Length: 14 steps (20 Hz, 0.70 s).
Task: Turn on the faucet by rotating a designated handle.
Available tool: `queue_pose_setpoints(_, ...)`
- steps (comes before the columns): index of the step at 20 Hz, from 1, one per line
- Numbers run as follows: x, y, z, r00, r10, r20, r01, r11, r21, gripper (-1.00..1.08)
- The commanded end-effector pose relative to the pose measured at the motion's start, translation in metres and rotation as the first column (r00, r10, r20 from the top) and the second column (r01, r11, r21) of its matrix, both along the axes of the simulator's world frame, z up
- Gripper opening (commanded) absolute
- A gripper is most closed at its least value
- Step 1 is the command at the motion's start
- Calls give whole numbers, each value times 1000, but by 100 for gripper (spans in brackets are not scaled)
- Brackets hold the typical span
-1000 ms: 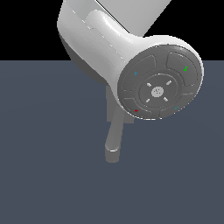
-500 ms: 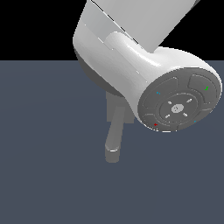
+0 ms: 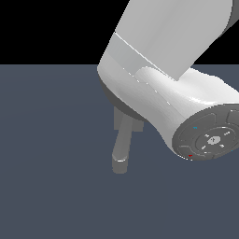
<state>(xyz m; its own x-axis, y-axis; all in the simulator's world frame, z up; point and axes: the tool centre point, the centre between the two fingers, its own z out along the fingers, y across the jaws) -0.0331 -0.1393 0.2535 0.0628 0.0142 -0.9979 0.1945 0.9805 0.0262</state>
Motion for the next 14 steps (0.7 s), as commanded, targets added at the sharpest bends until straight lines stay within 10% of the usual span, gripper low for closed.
queue_pose_setpoints(1,2,-3,-13,998,32,-61,-34,999,-27,-100)
queue_pose_setpoints(14,-1,-13,-47,998,31,-61,-33,999,-26,-100)
